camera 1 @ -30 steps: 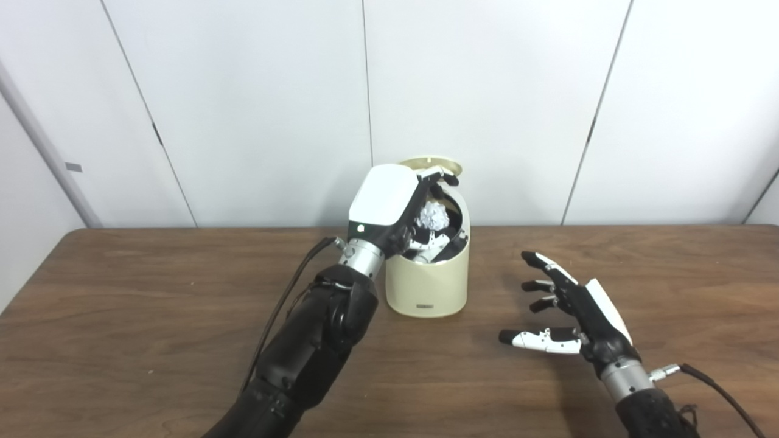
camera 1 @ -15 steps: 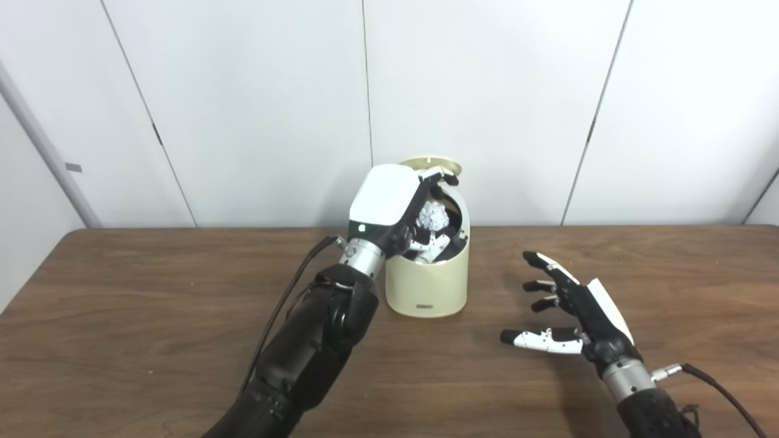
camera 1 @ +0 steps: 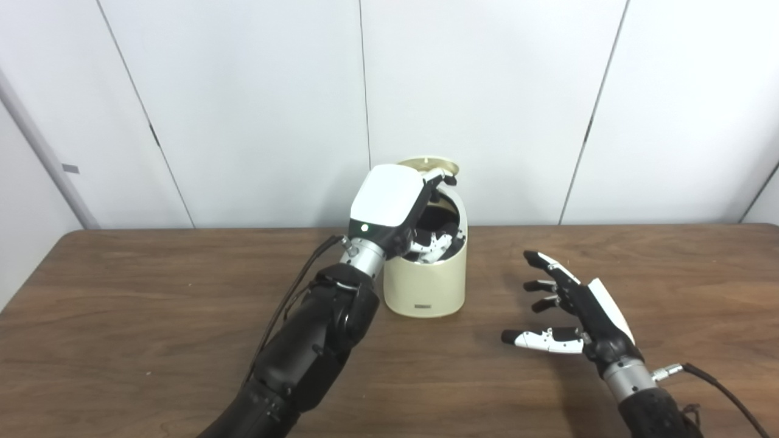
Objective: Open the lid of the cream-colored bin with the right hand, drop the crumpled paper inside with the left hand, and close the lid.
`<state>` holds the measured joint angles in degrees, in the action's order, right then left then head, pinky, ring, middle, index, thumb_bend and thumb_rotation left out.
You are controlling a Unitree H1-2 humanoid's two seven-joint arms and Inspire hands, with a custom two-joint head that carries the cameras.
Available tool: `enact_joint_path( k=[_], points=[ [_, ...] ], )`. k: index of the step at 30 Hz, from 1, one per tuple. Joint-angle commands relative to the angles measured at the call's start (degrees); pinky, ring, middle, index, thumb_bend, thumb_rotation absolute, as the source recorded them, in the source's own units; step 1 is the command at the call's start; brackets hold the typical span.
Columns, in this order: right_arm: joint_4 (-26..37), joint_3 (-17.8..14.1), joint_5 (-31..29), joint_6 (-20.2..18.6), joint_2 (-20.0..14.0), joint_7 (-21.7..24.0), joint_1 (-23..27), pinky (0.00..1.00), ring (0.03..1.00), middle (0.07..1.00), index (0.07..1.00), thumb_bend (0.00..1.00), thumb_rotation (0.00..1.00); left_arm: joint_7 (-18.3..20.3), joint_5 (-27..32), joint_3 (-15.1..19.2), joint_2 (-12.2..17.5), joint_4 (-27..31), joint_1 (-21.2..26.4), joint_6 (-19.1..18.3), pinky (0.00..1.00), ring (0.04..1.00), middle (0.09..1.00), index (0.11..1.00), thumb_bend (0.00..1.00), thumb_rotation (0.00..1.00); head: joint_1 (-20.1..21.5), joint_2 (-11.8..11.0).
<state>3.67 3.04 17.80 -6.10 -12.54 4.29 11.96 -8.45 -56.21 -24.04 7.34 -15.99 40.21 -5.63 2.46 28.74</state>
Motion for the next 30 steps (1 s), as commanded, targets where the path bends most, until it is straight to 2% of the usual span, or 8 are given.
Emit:
enact_joint_path(
  k=[1,11,14,17,18,20,24,30],
  points=[
    [1.4,-0.4,-0.4,1.2,-0.4,-0.5,2.1,0.60,0.765,0.900,0.882,0.69,0.18,0.0,-1.2,0.7,1.4,0.7,1.0,-2.0,0.65,0.768,0.818,0.786,0.94,0.24,0.0,0.1],
    [1.4,-0.3,-0.3,1.4,-0.5,-0.6,2.0,0.61,0.762,0.898,0.881,0.69,0.17,-0.1,-2.2,0.6,1.6,1.1,1.0,-2.3,0.68,0.775,0.810,0.783,0.93,0.25,0.0,0.2],
    [1.4,-0.4,-0.6,1.6,-0.4,-0.6,1.9,0.60,0.764,0.902,0.884,0.69,0.18,-3.6,0.1,1.7,1.1,0.6,0.5,0.2,0.56,0.696,0.765,0.747,0.92,0.18,0.0,0.2],
    [1.3,-0.3,-0.5,2.1,-0.3,-0.8,1.7,0.59,0.759,0.897,0.881,0.69,0.18,-5.9,7.6,5.2,-0.5,1.0,-1.0,4.7,0.44,0.537,0.609,0.680,0.82,0.03,0.0,0.1],
    [1.3,-0.4,-0.7,2.2,-0.2,-0.8,1.7,0.59,0.760,0.896,0.880,0.69,0.17,-5.8,11.2,6.9,-1.2,1.9,-2.0,6.3,0.42,0.498,0.538,0.650,0.66,0.01,-0.1,0.1],
    [1.5,-0.5,-1.1,2.6,-0.1,-0.8,1.5,0.58,0.757,0.894,0.877,0.68,0.16,-4.5,17.5,10.2,-2.8,5.3,-4.6,7.4,0.35,0.431,0.473,0.573,0.55,0.00,-0.1,0.0],
    [1.7,-1.1,-2.1,3.5,0.1,-1.2,1.6,0.58,0.741,0.877,0.857,0.67,0.13,-1.7,24.3,13.7,-3.8,11.9,-9.6,7.0,0.29,0.377,0.440,0.540,0.51,0.00,0.0,-0.1],
    [2.1,-1.5,-0.9,3.3,-0.4,-1.8,2.5,0.55,0.740,0.864,0.844,0.64,0.21,0.3,31.9,17.4,-3.5,18.0,-17.6,8.7,0.28,0.369,0.443,0.529,0.51,0.00,-0.1,-0.5]
  ],
)
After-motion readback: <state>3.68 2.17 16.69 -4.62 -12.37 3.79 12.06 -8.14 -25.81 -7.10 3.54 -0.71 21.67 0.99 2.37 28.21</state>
